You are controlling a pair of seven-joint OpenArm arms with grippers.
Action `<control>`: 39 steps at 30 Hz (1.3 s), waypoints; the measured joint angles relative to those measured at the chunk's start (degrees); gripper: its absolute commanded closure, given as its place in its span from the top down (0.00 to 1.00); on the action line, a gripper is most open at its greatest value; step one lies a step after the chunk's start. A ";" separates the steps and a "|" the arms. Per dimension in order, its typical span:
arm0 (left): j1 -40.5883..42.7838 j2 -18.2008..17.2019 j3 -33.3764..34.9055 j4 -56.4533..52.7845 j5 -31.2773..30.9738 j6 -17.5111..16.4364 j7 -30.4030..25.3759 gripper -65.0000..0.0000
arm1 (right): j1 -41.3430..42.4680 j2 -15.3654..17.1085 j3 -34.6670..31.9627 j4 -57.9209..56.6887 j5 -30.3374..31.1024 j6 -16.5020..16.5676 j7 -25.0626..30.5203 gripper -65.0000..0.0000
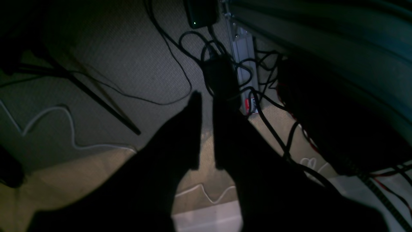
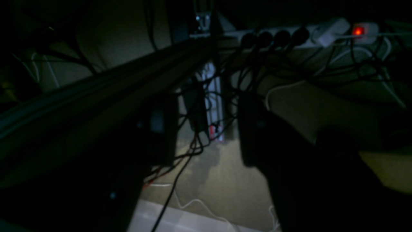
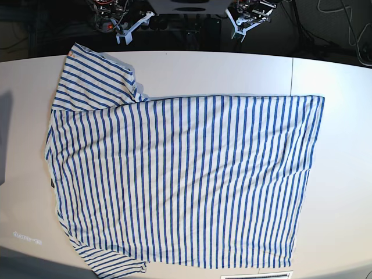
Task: Fold the T-shirt properly
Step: 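Move both grippers down toward the shirt's shoulder corners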
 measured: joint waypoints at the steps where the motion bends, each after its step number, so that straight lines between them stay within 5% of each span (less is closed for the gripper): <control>1: 0.00 -0.02 0.00 0.00 0.00 0.00 0.22 0.10 | -0.02 0.00 0.00 0.02 0.00 -0.02 0.00 0.47; 21: 14.58 -5.88 0.00 23.08 -4.83 -0.79 3.98 0.10 | -10.62 3.04 -4.22 11.78 6.64 0.72 -0.20 0.47; 26: 20.61 -9.49 -1.84 32.22 -8.39 -7.32 6.36 0.10 | -18.38 3.85 -9.01 21.90 11.19 0.79 -1.22 0.47; 31: 29.64 -11.32 -10.88 47.98 -9.33 -12.20 8.15 0.10 | -29.57 5.86 -10.69 36.52 21.09 0.63 -5.86 0.47; 39: 42.73 -14.64 -21.29 77.85 -17.66 -15.80 12.96 0.12 | -45.29 9.75 -9.68 64.81 32.35 0.74 -10.56 0.47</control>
